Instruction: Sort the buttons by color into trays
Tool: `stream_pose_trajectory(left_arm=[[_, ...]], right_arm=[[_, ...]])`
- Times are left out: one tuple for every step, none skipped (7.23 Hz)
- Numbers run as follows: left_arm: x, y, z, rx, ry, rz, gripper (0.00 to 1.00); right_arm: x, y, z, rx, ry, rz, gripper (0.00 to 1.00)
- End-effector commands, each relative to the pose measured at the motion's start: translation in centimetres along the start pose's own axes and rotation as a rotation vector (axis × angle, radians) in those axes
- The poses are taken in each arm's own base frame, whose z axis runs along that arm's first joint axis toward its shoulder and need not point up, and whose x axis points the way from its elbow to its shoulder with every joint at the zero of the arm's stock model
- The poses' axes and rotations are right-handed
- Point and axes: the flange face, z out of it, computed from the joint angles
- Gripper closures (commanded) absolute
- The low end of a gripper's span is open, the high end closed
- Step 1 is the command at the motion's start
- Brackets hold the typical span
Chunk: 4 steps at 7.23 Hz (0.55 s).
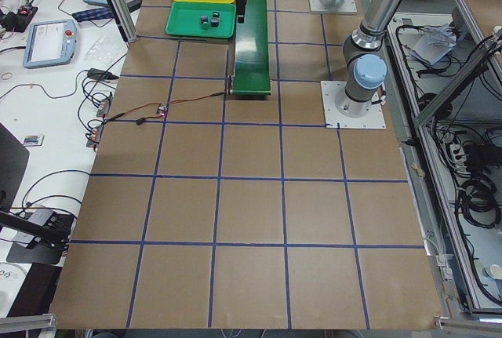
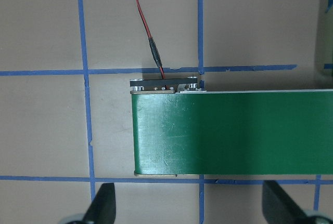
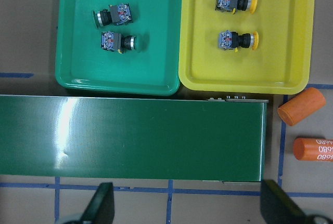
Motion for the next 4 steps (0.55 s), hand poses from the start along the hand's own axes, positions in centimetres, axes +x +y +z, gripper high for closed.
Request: stream_pose_trajectory(left_arm=[[-0.24,-0.23,0.08,-0.002,0.065,-0.02,0.0],[-0.24,-0.23,0.08,-0.002,0.065,-0.02,0.0],[-0.6,-0.3,0.12,-0.004,0.065,-0.022,0.0],[-0.82,-0.3,0.25,-0.01,0.066,-0.017,0.0]], right_arm=[[0.0,0.04,-0.04,0.0,0.001,-0.001,0.0],[-0.04,0.09,-0.12,0.002,-0.004,0.0,0.0],[-0.07,0.01,0.05,-0.002,-0.007,0.0,0.0],[-0.07,0.0,0.05,-0.002,-0.007,-0.001,0.0]])
